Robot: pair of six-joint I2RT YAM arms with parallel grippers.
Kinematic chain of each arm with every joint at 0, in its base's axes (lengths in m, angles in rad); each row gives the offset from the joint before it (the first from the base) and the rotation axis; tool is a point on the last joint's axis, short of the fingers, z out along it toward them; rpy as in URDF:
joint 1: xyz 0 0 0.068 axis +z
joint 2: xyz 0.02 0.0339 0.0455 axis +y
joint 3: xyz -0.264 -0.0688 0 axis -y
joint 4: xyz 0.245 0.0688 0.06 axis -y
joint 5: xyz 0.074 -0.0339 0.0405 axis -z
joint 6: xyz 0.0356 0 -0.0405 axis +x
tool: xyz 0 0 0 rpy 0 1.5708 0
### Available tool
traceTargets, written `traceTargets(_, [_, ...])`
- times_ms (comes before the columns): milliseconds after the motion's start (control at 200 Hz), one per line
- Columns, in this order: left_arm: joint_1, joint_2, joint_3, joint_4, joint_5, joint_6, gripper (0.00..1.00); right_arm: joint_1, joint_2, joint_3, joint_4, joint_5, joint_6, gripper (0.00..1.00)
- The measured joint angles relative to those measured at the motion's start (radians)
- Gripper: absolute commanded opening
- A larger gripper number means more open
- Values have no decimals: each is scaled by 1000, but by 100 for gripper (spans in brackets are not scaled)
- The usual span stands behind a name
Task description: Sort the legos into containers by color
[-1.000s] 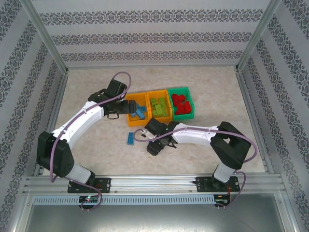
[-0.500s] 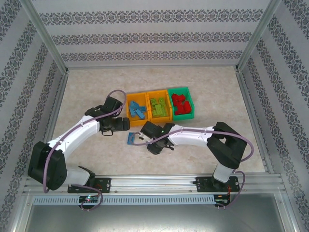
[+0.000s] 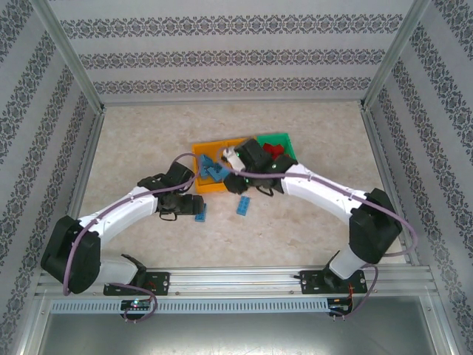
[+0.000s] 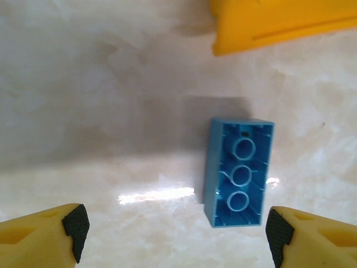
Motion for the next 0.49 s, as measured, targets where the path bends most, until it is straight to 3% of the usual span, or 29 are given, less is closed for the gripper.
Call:
traceTargets(305, [-60, 140, 0, 98, 14, -60, 78, -90, 322, 315, 3, -70, 157, 20])
traceTargets(495, [-60, 167, 0, 134, 14, -72, 73, -103, 421, 362, -23, -97, 230, 31])
